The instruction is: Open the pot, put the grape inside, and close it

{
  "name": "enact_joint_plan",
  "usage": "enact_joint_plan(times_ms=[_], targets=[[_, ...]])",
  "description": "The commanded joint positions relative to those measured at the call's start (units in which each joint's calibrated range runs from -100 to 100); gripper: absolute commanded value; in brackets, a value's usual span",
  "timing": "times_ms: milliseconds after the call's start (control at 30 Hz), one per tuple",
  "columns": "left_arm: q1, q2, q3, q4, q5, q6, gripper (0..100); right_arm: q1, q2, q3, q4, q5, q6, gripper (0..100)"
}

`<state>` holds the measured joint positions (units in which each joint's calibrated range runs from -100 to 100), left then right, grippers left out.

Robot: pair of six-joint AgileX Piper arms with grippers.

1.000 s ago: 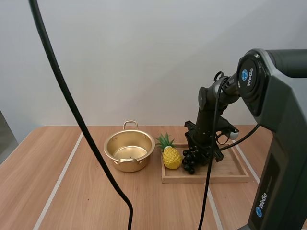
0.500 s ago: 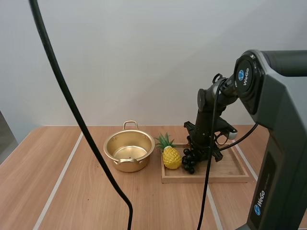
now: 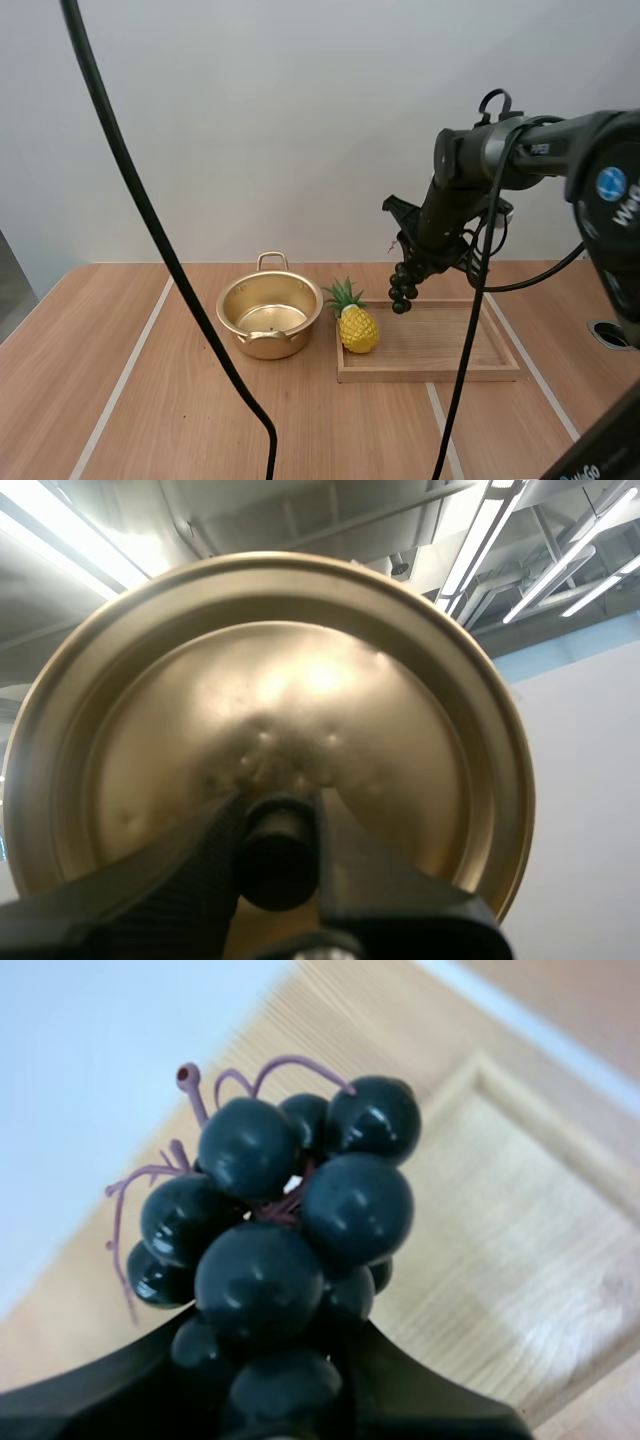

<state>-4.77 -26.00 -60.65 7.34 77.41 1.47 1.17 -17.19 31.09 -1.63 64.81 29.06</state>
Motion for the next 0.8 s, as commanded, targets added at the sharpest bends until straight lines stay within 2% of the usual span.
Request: enact_joint_plan(times_ms=[0, 400, 600, 767], targets=[[-0.06, -0.06, -0.33, 0.7, -2.03, -0.57, 0, -0.22, -7.97, -0.09, -0.6, -1.79, -4.94, 0], [-0.06, -0.06, -0.33, 0.7, -2.03, -0.57, 0, -0.22, -35.88, -0.09, 0.2, -10.45, -22.1, 0], [-0.06, -0.06, -0.33, 0.7, -2.03, -0.57, 0, -0.22, -43.14, -0.09, 10.44, -15.78, -39.39, 0], [-0.06, -0.06, -0.33, 0.7, -2.03, -0.57, 0, -0.22, -43.35, -0.09, 23.49, -14.05, -55.85, 0]])
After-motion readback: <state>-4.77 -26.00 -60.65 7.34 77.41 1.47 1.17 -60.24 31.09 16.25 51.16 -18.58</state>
